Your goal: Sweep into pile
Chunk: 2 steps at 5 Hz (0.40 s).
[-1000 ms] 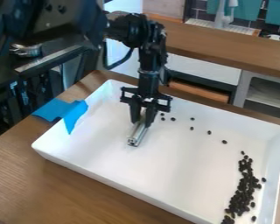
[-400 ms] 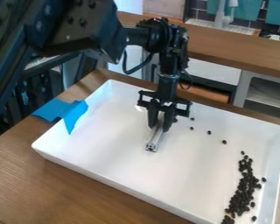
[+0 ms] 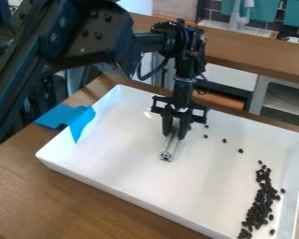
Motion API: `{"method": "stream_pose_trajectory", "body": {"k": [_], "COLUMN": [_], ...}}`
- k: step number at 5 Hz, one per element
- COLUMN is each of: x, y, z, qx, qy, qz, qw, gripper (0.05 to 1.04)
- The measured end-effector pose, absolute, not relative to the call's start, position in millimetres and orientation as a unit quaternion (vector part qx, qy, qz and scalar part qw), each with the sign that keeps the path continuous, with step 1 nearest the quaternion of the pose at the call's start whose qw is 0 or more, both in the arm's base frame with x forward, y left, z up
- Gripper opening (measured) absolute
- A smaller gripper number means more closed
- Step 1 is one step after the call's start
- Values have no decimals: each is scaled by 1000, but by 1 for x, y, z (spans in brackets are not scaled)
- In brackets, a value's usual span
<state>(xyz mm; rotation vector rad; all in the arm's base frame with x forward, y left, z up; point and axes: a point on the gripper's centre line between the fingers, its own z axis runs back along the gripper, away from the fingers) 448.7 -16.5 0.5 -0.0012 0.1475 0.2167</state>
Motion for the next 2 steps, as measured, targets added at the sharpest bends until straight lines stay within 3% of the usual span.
{"method": "stream_pose_trajectory", "body": {"k": [2], "x": [448], "y": [-31], "z": [-2], "qx": [3], "qy": [78], "qz": [105], "qw": [991], "gripper": [361]}}
